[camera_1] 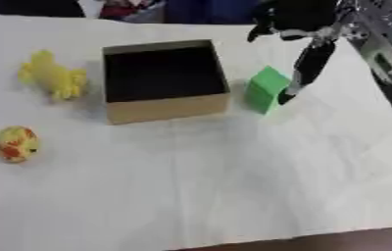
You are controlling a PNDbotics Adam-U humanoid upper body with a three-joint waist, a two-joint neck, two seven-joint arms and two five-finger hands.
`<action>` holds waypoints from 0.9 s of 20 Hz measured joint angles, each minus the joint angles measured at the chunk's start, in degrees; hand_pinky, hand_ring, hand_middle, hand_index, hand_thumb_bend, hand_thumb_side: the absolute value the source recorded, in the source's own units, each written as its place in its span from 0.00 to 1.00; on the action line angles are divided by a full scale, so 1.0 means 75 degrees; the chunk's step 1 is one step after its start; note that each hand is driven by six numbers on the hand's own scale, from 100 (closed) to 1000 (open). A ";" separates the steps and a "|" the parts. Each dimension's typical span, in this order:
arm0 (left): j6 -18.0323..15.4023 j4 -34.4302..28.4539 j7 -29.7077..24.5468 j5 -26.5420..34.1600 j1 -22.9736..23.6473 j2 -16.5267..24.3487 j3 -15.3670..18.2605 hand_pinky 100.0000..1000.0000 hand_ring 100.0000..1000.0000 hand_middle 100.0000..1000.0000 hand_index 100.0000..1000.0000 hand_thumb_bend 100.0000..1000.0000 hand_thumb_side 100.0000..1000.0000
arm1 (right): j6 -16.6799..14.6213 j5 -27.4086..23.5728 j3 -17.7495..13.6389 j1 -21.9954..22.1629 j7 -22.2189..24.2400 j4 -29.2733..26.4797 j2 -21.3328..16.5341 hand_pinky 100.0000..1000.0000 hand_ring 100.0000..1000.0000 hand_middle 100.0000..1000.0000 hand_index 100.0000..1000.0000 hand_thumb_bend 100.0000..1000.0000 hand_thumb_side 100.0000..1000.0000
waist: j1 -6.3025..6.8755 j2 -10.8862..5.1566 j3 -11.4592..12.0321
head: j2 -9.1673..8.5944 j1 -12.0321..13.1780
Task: Pick up objects on the table and place them in the box.
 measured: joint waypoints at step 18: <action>0.0034 0.0000 0.0000 0.0112 0.0000 -0.0070 0.0001 0.25 0.51 0.52 0.72 0.06 1.00 | -0.0690 0.1049 0.0047 -0.0281 -0.0770 0.1736 0.0513 0.89 0.99 0.90 0.88 0.72 0.53 | 0.0045 0.0013 0.0056 | -0.0055 -0.0041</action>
